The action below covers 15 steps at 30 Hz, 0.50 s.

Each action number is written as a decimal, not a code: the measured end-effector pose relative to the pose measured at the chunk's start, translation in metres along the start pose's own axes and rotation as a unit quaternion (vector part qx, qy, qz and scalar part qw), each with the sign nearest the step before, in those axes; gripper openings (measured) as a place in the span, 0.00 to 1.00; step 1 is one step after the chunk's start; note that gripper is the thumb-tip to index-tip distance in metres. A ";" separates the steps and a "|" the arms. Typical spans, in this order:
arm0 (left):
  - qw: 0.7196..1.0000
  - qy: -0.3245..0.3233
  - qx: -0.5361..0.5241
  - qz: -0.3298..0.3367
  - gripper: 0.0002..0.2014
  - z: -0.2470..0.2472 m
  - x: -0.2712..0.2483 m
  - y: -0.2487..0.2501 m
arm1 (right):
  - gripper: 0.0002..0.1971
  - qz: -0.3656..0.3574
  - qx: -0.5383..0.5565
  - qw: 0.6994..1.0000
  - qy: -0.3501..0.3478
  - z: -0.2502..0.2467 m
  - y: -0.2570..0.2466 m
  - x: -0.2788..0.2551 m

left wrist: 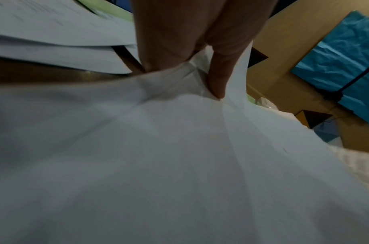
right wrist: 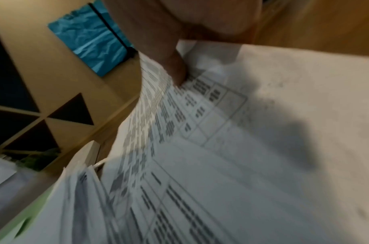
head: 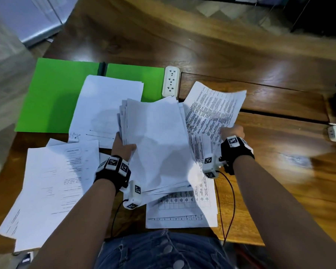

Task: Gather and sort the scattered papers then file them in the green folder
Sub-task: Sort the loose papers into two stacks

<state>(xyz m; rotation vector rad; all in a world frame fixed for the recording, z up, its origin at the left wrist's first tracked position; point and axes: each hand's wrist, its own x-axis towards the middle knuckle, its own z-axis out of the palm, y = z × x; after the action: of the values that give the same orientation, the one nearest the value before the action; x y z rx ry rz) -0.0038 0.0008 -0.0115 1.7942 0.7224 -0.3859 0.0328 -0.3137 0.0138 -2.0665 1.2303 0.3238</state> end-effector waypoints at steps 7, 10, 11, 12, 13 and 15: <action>0.998 0.001 -0.006 0.064 0.17 -0.007 -0.014 0.018 | 0.15 -0.138 0.055 0.957 0.248 -0.053 -0.002 -0.010; 0.996 0.001 -0.024 0.083 0.17 -0.017 -0.018 0.032 | 0.13 -0.173 0.099 0.934 0.296 -0.067 0.000 -0.010; 0.995 0.001 -0.033 0.089 0.18 -0.021 -0.019 0.036 | 0.13 -0.182 0.110 0.929 0.302 -0.069 0.004 -0.012; 0.995 0.004 -0.038 0.096 0.19 -0.026 -0.019 0.040 | 0.15 -0.188 0.120 0.925 0.306 -0.070 0.007 -0.014; 0.994 0.009 -0.038 0.105 0.21 -0.032 -0.020 0.044 | 0.16 -0.193 0.129 0.923 0.308 -0.070 0.010 -0.017; 0.992 0.024 -0.037 0.117 0.23 -0.045 -0.021 0.051 | 0.17 -0.198 0.140 0.924 0.295 -0.069 0.017 -0.028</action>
<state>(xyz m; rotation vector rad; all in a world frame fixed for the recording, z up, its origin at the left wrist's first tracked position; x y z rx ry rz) 0.0090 0.0269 0.0541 1.7977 0.5442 -0.1587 -0.0053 -0.3469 0.0715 -2.1531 1.0564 -0.6725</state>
